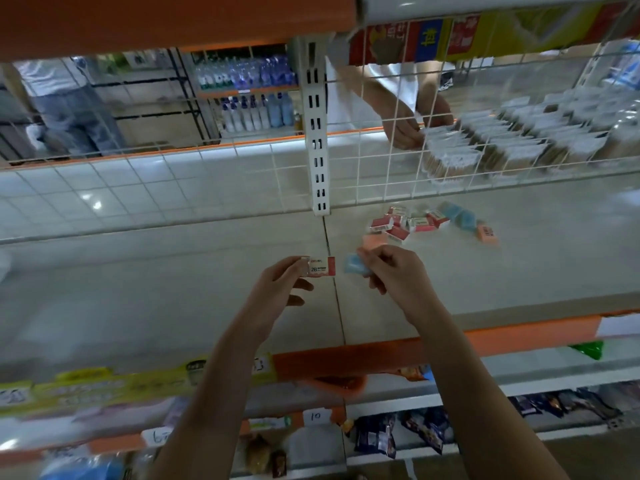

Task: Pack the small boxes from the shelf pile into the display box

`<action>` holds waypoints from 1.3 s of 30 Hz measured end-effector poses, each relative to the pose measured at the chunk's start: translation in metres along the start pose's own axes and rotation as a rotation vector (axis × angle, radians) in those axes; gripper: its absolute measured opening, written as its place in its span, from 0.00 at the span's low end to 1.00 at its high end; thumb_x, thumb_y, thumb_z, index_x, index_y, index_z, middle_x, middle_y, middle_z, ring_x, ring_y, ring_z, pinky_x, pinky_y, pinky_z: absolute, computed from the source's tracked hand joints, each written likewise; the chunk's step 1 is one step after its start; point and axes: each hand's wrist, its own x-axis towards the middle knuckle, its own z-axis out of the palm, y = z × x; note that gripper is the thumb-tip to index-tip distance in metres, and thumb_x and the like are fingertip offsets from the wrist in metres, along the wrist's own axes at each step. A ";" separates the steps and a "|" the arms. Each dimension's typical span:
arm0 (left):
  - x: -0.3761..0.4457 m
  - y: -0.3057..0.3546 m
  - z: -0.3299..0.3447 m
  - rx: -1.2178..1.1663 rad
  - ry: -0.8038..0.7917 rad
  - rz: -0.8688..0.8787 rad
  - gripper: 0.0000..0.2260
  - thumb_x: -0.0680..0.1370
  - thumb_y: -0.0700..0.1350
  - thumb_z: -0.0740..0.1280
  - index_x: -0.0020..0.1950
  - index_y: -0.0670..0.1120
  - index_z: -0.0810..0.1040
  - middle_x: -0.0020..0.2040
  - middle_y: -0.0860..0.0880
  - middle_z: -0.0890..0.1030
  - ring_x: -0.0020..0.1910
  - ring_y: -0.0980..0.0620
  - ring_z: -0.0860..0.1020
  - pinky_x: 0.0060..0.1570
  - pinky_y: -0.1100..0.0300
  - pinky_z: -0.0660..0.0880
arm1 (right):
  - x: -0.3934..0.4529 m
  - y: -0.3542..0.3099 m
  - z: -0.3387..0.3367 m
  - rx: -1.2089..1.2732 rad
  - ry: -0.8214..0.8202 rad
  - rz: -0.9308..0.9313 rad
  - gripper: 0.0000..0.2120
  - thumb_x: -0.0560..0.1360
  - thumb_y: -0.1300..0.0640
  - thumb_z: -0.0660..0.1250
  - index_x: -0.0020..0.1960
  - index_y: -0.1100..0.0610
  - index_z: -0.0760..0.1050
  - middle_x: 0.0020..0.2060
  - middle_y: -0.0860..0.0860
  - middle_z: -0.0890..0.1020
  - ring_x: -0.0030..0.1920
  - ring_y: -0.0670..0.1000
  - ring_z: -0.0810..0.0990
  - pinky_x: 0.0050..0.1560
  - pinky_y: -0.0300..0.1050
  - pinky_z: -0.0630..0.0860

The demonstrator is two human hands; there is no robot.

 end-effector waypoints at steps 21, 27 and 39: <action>-0.185 -0.028 -0.297 -0.079 0.453 -0.018 0.07 0.79 0.42 0.63 0.45 0.46 0.80 0.34 0.53 0.81 0.29 0.61 0.75 0.29 0.68 0.71 | -0.082 -0.121 0.308 -0.006 -0.463 -0.131 0.12 0.75 0.47 0.67 0.36 0.52 0.76 0.23 0.48 0.79 0.22 0.45 0.73 0.25 0.35 0.69; -0.239 -0.045 -0.405 -0.051 0.500 -0.019 0.07 0.79 0.42 0.63 0.47 0.47 0.81 0.40 0.49 0.80 0.31 0.60 0.75 0.30 0.68 0.71 | -0.115 -0.153 0.409 0.016 -0.588 -0.135 0.13 0.75 0.50 0.67 0.34 0.52 0.75 0.22 0.49 0.78 0.21 0.46 0.74 0.24 0.36 0.70; -0.256 -0.059 -0.570 0.001 0.529 -0.002 0.07 0.79 0.46 0.63 0.51 0.49 0.81 0.42 0.52 0.82 0.35 0.59 0.76 0.33 0.67 0.72 | -0.098 -0.214 0.577 -0.016 -0.758 -0.265 0.10 0.76 0.50 0.65 0.38 0.50 0.77 0.24 0.47 0.80 0.23 0.44 0.76 0.24 0.33 0.71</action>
